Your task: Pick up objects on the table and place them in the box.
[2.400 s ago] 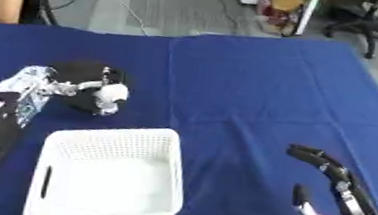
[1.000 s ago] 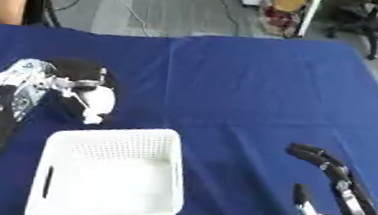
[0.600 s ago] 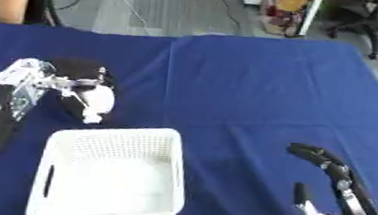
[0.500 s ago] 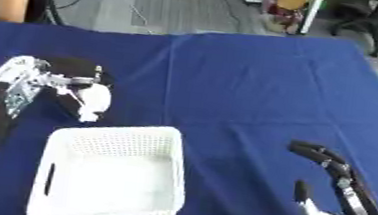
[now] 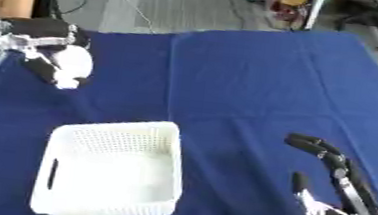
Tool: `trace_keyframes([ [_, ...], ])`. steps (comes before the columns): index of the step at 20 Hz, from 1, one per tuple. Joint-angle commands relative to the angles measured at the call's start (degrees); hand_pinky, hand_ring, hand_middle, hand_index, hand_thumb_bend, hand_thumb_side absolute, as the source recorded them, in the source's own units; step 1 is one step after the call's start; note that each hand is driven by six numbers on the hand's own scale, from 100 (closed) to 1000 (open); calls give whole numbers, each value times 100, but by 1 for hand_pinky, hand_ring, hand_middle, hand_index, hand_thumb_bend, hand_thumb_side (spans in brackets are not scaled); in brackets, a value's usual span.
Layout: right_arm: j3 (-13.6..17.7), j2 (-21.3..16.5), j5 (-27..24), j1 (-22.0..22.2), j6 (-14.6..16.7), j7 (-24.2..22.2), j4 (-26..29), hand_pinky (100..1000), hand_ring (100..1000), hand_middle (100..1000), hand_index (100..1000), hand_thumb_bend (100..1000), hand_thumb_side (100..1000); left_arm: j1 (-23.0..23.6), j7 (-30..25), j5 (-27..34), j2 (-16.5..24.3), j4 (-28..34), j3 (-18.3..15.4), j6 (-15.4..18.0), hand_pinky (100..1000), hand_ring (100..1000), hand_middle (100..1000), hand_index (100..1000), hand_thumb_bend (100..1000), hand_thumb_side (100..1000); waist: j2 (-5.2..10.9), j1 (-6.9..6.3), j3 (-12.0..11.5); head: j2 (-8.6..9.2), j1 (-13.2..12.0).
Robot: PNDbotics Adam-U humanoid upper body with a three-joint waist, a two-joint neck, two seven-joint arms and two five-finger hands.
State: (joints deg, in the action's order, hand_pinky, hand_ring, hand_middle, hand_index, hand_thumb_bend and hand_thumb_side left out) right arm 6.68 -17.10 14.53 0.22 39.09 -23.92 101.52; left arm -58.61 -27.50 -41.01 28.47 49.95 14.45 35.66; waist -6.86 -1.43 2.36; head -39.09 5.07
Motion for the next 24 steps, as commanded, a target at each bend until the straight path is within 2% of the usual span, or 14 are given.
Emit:
trace_keyframes([
  [1,46,-120,20,-10,36,-9,68,884,883,790,883,100,545,-167,-780,355,229,307,33,522,100,136,436,550,100,171,115,0,-7,8,67],
  [8,48,-120,34,-4,30,-4,69,884,883,790,883,100,546,-145,-946,813,330,686,119,442,100,130,432,543,100,181,126,-15,-18,7,70],
  [12,57,-117,36,-11,27,2,72,883,882,790,883,100,545,-59,-1039,1231,429,1128,242,440,100,125,430,538,100,191,123,-16,-19,16,89],
  [16,68,-117,44,-21,21,14,79,883,882,790,883,100,546,136,-1160,1839,659,1931,430,379,100,122,425,534,100,189,114,-23,-16,29,107],
  [24,77,-126,54,-47,16,22,89,883,882,790,883,100,545,706,-1378,3131,1381,4195,759,41,100,117,418,531,100,191,87,-42,1,53,151],
])
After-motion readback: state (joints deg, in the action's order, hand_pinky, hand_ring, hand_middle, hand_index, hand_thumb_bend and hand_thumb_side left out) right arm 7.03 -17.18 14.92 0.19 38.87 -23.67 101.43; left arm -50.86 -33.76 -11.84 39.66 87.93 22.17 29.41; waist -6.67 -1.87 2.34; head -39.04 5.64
